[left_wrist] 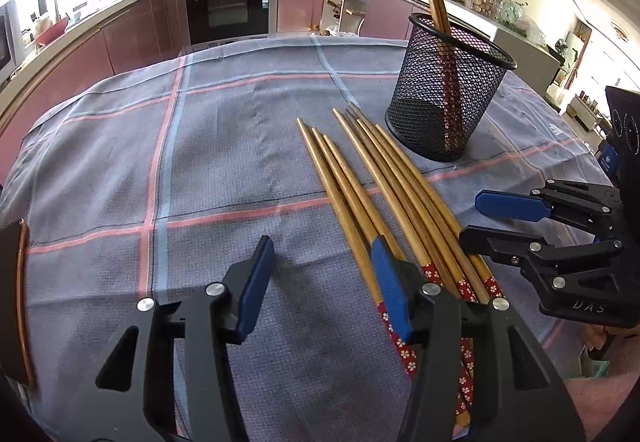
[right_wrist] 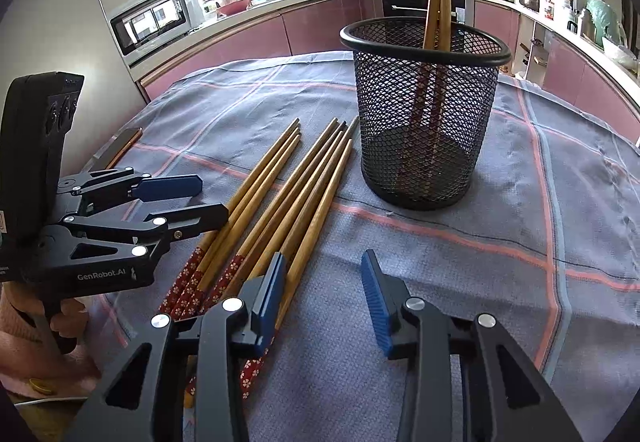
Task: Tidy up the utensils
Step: 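Move both grippers back down to the chopstick pile, then close the right gripper on one chopstick while the left gripper grasps another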
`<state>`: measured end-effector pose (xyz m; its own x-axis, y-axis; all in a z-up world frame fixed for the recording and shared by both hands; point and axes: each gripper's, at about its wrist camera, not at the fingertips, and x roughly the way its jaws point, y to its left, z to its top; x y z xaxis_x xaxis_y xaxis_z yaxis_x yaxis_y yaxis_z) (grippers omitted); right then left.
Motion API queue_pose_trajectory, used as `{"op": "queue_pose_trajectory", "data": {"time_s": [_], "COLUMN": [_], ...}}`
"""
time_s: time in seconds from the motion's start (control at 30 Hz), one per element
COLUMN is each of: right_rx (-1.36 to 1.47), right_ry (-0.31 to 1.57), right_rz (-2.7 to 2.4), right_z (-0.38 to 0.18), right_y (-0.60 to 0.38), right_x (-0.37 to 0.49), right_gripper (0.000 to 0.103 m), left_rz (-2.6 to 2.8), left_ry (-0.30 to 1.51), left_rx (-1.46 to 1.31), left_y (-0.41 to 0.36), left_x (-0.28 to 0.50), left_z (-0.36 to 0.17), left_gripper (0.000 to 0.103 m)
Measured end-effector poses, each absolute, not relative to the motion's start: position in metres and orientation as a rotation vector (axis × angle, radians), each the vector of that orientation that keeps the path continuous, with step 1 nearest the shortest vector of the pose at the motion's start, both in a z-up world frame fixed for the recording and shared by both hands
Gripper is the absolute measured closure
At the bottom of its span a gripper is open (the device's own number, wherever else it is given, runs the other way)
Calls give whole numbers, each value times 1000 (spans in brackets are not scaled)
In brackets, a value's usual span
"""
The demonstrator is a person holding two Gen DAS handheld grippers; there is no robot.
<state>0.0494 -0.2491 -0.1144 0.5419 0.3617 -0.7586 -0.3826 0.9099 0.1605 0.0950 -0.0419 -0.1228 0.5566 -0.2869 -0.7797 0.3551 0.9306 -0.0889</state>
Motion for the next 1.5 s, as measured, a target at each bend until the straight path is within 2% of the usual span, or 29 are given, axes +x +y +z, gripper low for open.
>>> {"op": "queue_pose_trajectory", "data": {"time_s": [0.1, 0.6, 0.77, 0.9, 1.0, 1.5], "right_rx": [-39, -78, -22, 27, 43, 5], "right_ry": [896, 901, 910, 913, 907, 907], "right_rz": [436, 394, 396, 397, 402, 493], "right_z": [-115, -115, -115, -115, -114, -109], "right_y": [-250, -234, -239, -246, -249, -242], "right_x": [48, 63, 66, 67, 65, 56], "right_gripper": [67, 80, 94, 95, 96, 97], "left_rz": [-362, -345, -338, -337, -334, -449], "left_ry": [901, 906, 905, 911, 911, 917], "left_rx": [114, 129, 123, 87, 59, 40], "left_y": [-44, -51, -52, -49, -44, -48], "left_x": [93, 112, 116, 116, 115, 92], "left_z": [-124, -124, -124, -124, -123, -120], "left_gripper": [58, 61, 77, 91, 95, 95]}}
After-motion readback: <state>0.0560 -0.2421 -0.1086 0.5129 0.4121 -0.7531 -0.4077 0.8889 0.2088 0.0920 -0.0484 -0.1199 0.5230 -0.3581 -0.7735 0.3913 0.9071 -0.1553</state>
